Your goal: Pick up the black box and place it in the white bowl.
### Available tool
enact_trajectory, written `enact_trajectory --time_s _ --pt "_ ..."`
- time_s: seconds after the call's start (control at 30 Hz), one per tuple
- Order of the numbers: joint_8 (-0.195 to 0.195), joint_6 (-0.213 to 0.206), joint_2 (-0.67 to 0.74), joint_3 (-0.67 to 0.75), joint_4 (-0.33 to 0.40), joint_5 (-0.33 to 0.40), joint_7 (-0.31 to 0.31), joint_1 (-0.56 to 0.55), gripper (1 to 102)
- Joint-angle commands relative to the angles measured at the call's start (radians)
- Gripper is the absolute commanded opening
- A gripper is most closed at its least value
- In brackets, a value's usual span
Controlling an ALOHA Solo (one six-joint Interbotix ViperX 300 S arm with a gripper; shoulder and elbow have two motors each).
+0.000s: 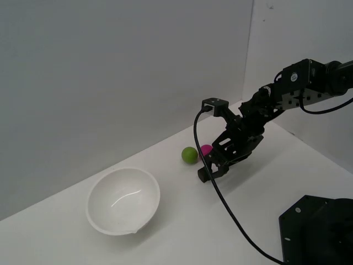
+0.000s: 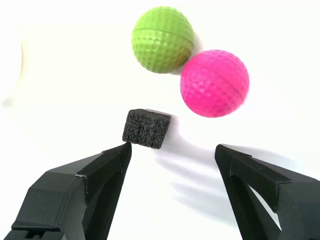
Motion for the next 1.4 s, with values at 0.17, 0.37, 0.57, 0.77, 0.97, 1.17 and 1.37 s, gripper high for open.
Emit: enact_trajectory --time_s 0.17,0.37,0.57,0.77,0.97,1.17,1.37 --pt "0.003 -0.057 0.011 0.015 -0.028 -0.029 0.0 -0.057 99" --pt "0.0 -0.074 0.015 0.021 -0.041 -0.044 0.0 -0.087 99" --pt "0.0 -0.074 -0.014 -0.008 -0.066 -0.069 0.0 -0.087 99" --pt "0.0 -0.074 -0.04 -0.035 -0.067 -0.069 0.0 -0.097 98" --pt "0.0 -0.074 -0.044 -0.041 -0.066 -0.069 0.0 -0.098 73" --pt "-0.002 -0.074 -0.049 -0.048 -0.063 -0.064 0.0 -0.1 64" --pt "0.0 -0.074 -0.06 -0.058 -0.055 -0.057 0.0 -0.1 51"
